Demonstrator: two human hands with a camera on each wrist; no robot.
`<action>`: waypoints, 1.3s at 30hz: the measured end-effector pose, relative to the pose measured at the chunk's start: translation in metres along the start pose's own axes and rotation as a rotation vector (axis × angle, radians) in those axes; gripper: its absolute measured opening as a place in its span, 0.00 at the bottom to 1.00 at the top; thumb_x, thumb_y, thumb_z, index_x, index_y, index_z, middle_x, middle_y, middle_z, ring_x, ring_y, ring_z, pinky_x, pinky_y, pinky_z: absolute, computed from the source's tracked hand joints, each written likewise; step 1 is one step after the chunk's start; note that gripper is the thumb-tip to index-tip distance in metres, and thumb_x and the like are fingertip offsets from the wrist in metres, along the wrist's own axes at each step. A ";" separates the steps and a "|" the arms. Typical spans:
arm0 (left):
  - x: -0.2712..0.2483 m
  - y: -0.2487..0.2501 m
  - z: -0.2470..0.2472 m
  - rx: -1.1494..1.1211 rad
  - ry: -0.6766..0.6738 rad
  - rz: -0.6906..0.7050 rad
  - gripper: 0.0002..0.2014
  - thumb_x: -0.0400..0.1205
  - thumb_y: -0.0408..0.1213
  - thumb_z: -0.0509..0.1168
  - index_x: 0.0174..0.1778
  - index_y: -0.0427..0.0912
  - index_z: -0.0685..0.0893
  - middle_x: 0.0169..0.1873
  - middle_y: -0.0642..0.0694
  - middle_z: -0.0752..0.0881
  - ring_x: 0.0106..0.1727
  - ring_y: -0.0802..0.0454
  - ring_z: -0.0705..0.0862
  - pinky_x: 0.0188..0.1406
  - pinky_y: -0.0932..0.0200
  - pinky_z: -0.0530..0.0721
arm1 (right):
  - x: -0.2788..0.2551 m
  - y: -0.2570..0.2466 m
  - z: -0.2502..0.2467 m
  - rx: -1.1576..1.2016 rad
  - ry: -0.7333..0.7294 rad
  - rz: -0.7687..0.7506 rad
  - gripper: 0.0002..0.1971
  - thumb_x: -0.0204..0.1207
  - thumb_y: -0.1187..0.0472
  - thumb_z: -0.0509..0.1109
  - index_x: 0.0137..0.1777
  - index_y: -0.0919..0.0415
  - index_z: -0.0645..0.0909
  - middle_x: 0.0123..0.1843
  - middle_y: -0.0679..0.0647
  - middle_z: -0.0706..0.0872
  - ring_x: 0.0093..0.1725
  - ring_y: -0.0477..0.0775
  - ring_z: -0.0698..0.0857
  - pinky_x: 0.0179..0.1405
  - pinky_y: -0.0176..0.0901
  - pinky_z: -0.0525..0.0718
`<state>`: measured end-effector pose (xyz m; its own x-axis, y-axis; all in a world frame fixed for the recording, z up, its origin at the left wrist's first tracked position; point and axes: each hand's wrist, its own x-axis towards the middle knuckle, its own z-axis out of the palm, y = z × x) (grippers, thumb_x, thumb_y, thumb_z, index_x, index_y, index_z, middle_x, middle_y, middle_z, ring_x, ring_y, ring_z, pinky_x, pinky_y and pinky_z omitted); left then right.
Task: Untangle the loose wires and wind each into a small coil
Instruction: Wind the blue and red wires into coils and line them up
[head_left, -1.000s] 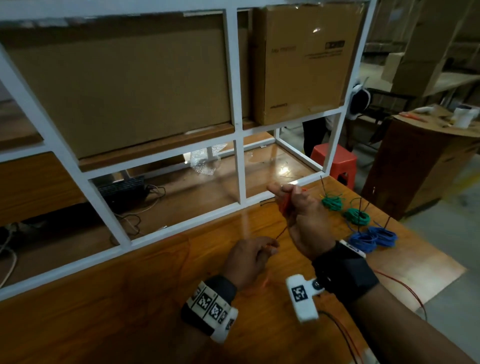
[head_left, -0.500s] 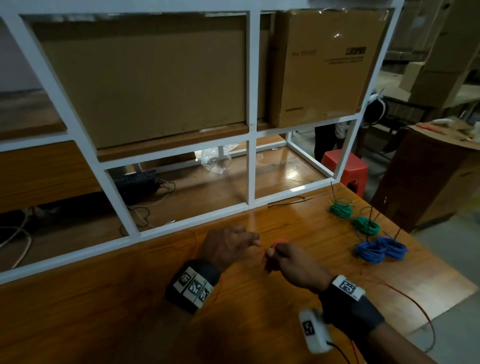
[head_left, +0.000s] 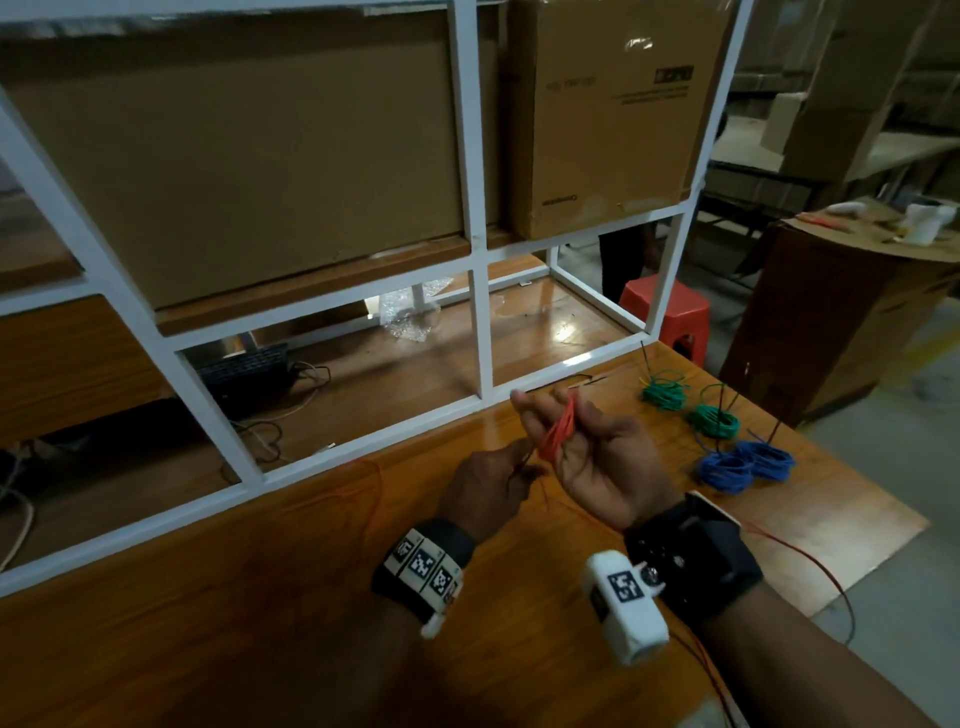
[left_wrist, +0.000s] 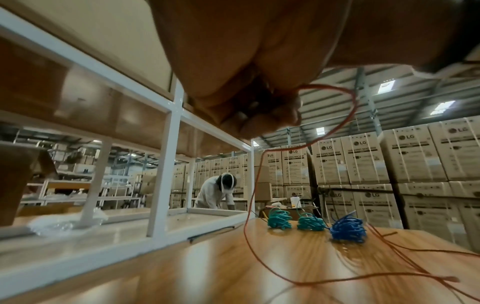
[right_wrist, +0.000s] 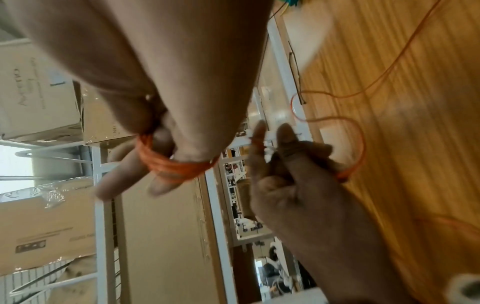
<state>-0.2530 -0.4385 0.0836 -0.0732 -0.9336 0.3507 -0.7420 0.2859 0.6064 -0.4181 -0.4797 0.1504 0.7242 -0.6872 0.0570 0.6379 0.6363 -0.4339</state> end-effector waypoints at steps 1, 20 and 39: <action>-0.003 -0.001 0.008 -0.035 -0.027 -0.069 0.12 0.88 0.39 0.63 0.66 0.52 0.85 0.35 0.56 0.87 0.35 0.66 0.85 0.33 0.70 0.81 | 0.004 -0.002 0.000 0.006 0.106 -0.112 0.16 0.92 0.60 0.55 0.58 0.71 0.81 0.65 0.74 0.88 0.71 0.66 0.87 0.72 0.54 0.84; -0.016 -0.004 -0.018 -0.319 -0.075 -0.358 0.04 0.80 0.43 0.75 0.48 0.51 0.92 0.43 0.55 0.91 0.45 0.60 0.88 0.45 0.59 0.88 | -0.001 -0.002 -0.030 -1.546 0.381 0.196 0.18 0.93 0.52 0.59 0.51 0.59 0.88 0.45 0.51 0.95 0.51 0.48 0.92 0.67 0.59 0.86; 0.025 0.002 -0.040 -0.596 0.024 -0.109 0.13 0.72 0.41 0.80 0.50 0.41 0.94 0.45 0.40 0.93 0.48 0.37 0.90 0.50 0.43 0.90 | -0.022 -0.005 -0.012 -0.150 -0.388 0.231 0.20 0.92 0.56 0.51 0.57 0.67 0.82 0.46 0.60 0.91 0.61 0.60 0.89 0.69 0.49 0.84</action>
<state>-0.2295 -0.4524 0.1220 0.0019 -0.9611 0.2760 -0.2433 0.2673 0.9324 -0.4402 -0.4725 0.1403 0.9053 -0.3335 0.2632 0.4243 0.6795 -0.5986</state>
